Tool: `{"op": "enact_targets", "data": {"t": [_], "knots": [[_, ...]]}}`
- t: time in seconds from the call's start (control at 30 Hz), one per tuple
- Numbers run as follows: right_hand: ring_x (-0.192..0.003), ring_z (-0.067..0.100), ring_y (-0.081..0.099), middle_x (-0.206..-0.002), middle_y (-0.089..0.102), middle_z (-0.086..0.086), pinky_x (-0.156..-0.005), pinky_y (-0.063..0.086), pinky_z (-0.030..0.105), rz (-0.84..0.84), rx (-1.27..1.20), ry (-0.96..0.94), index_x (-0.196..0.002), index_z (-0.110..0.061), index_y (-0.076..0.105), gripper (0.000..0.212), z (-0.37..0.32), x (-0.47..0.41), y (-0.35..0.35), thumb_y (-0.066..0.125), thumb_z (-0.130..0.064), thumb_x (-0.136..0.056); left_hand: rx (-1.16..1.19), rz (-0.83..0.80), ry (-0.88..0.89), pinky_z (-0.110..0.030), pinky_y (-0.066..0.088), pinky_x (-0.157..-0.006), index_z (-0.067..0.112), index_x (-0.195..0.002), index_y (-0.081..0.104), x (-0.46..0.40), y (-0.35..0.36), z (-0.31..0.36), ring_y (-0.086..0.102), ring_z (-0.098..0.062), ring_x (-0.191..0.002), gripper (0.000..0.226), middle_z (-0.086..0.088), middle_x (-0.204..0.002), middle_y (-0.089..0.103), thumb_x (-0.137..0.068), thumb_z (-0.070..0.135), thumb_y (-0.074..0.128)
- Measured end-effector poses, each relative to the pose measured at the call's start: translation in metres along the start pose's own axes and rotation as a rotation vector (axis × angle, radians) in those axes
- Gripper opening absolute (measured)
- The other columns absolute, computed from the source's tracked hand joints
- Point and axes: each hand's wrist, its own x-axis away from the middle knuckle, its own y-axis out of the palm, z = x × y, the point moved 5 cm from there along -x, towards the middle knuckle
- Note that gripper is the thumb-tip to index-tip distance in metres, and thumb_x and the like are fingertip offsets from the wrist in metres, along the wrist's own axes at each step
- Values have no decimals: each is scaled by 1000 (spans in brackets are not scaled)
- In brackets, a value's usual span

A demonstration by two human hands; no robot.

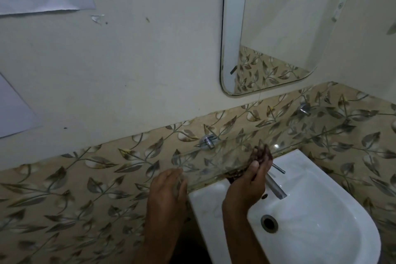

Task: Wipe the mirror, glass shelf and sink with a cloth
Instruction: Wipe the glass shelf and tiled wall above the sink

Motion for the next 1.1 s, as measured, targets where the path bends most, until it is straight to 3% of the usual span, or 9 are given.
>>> {"op": "enact_targets", "data": {"t": [0.1, 0.2, 0.3, 0.43, 0.57, 0.63, 0.77, 0.9, 1.1], "knots": [[-111, 25, 57, -125, 58, 6, -90, 47, 32, 62, -367, 529, -139, -13, 52, 42, 3, 29, 20, 37, -35, -106, 63, 55, -34, -42, 52, -90, 8, -113, 67, 2, 3, -4, 63, -32, -102, 26, -12, -110, 67, -88, 13, 70], [-101, 31, 57, -115, 61, 15, -86, 54, 38, -168, -749, 973, -119, -8, 59, 37, 5, 53, 43, 28, -24, -108, 59, 56, -21, -34, 49, -85, 5, -108, 69, 3, 8, -5, 65, -34, -92, 28, -12, -102, 68, -81, 7, 76], [-96, 34, 59, -104, 68, 24, -63, 61, 41, -428, -905, 1217, -111, -1, 61, 33, 11, 74, 55, 36, -14, -94, 97, 80, -49, -21, 36, -86, 9, -108, 70, 2, 6, -7, 63, -29, -93, 24, -7, -101, 68, -85, 18, 68], [-98, 33, 56, -110, 65, 26, -69, 56, 39, -601, -906, 1480, -114, 3, 63, 38, 13, 104, 53, 42, -22, -95, 85, 55, -59, -16, 30, -84, 10, -107, 72, -2, 5, -7, 62, -28, -94, 24, -6, -102, 70, -89, 25, 63], [-108, 43, 60, -124, 60, 32, -86, 57, 48, -742, -857, 1409, -120, 12, 62, 34, 22, 103, 34, 61, -2, -90, 79, 13, -103, -15, 27, -86, 13, -107, 74, -4, 2, -7, 57, -24, -103, 24, -1, -106, 71, -84, 22, 74], [-109, 45, 62, -128, 59, 31, -95, 51, 53, -731, -870, 1318, -124, 10, 61, 63, 28, 80, 24, 84, 5, -65, 78, -16, -90, -15, 26, -86, 13, -106, 74, -4, 4, -10, 58, -24, -102, 25, -2, -105, 72, -83, 23, 75], [-67, 30, 70, -82, 68, 20, -62, 61, 40, -725, -946, 1159, -97, 0, 65, 72, 24, 41, 30, 96, 10, -32, 88, -5, -81, -14, 22, -85, 12, -106, 74, -4, 5, -12, 60, -28, -104, 26, -5, -106, 72, -83, 22, 76], [-107, 48, 64, -130, 57, 34, -87, 55, 56, -784, -860, 1156, -123, 10, 62, 92, 22, 53, 39, 96, 7, -38, 53, 14, -59, -26, 35, -87, 11, -104, 75, -5, 5, -11, 61, -29, -99, 27, -6, -103, 72, -83, 28, 69], [-101, 47, 67, -124, 61, 33, -81, 56, 60, -726, -926, 1137, -113, 13, 66, 81, 21, 16, 1, 96, 8, -38, 1, -98, 66, -22, 32, -91, 21, -113, 71, -19, 17, 2, 58, -19, -111, 32, 4, -115, 68, -89, 39, 61]]}}
